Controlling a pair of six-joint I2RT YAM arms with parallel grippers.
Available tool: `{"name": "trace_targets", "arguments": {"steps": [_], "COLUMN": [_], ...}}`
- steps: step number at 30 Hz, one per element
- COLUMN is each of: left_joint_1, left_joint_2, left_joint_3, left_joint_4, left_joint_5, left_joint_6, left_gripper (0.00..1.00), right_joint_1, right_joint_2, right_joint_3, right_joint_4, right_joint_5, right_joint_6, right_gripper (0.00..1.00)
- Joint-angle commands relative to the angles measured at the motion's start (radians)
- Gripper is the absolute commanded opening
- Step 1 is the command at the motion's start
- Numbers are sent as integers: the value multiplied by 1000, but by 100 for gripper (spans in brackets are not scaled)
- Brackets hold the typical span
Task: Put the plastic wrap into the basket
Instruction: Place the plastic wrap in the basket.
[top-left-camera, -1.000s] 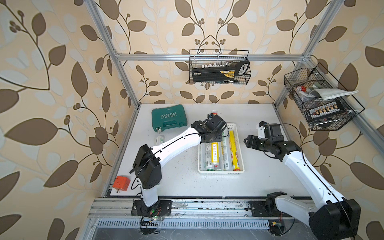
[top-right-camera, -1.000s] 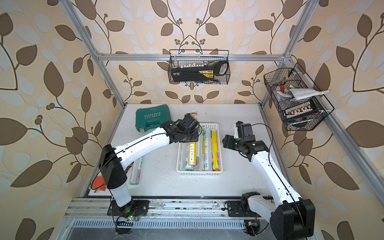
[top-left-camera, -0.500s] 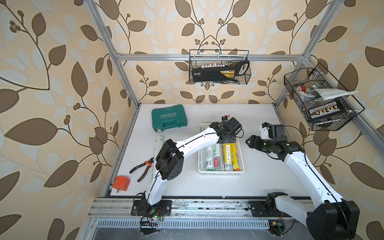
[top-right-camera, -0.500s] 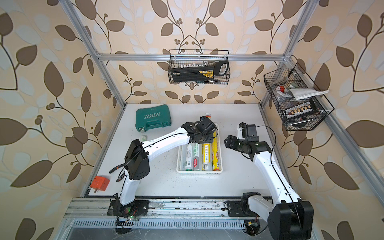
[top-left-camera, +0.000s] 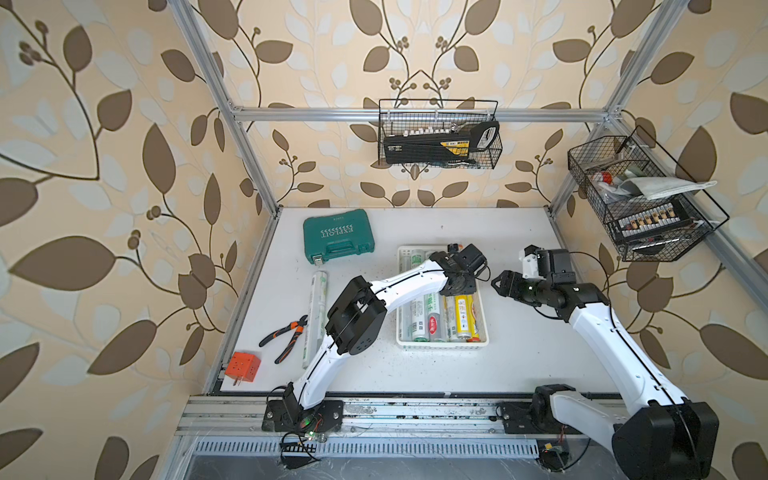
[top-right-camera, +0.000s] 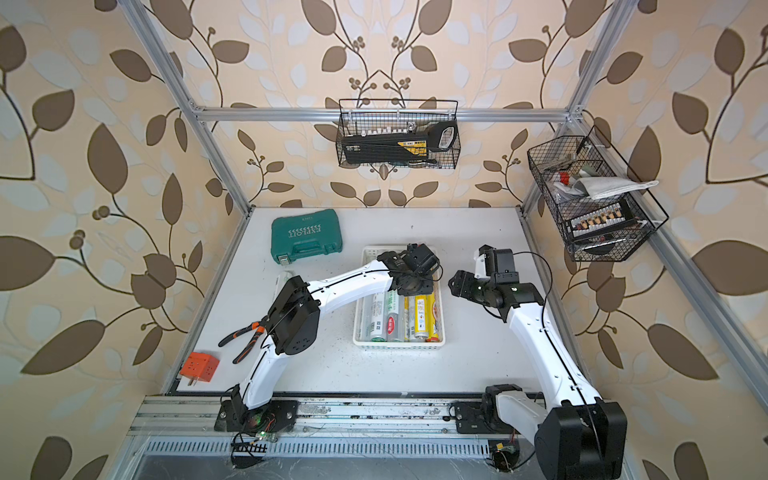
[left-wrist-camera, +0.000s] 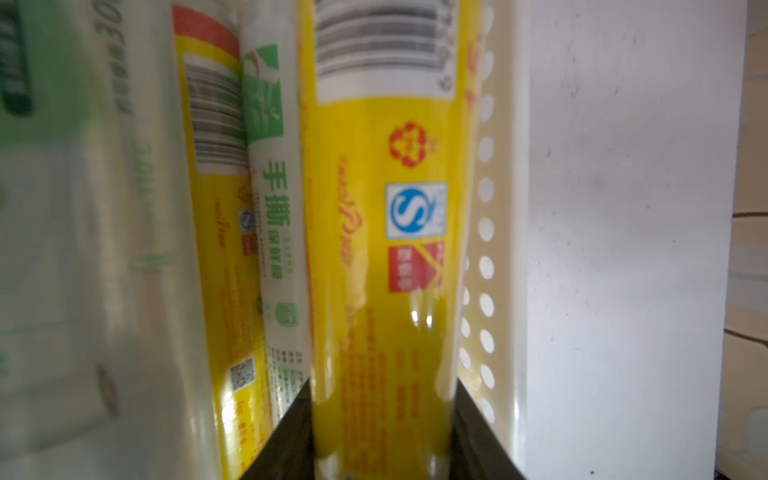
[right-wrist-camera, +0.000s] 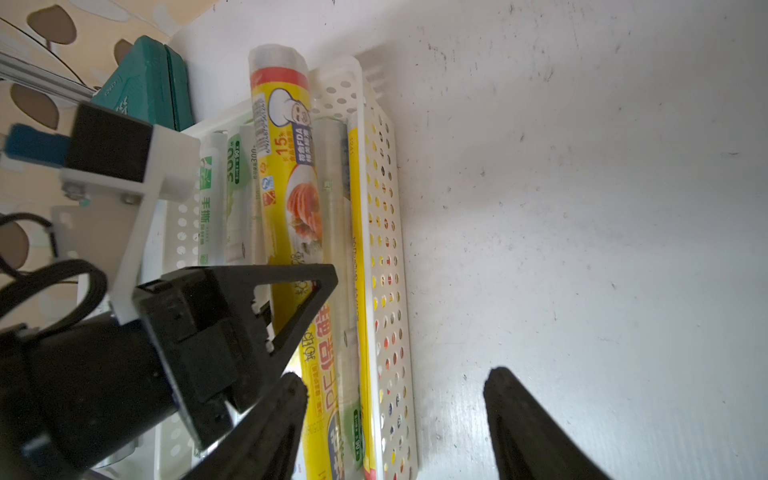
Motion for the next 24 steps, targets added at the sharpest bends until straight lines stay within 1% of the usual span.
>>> {"name": "trace_targets", "arguments": {"steps": [1,6,14,16,24], "left_joint_1": [-17,-24,-30,-31,-34], "left_joint_2": [6,12,3,1,-12], "left_joint_3": [52,50,44,44,44], "left_joint_4": [32,30,14,10,1], "left_joint_5": [18,11,-16,-25,-47], "left_joint_6": [-20,-24,-28,-27,-19], "left_gripper": [39,41,53,55,55], "right_joint_1": [-6,-7,-10,-10,-11], "right_joint_2": [3,6,7,8,5], "right_joint_3": [-21,-22,-22,-24,-22], "right_joint_4": [-4,-5,-5,-4,-5], "right_joint_5": [-17,-19,-20,-22,-25], "right_joint_6": [-12,-13,-12,-11,-10], "right_gripper": [71,71,71,71,71]}}
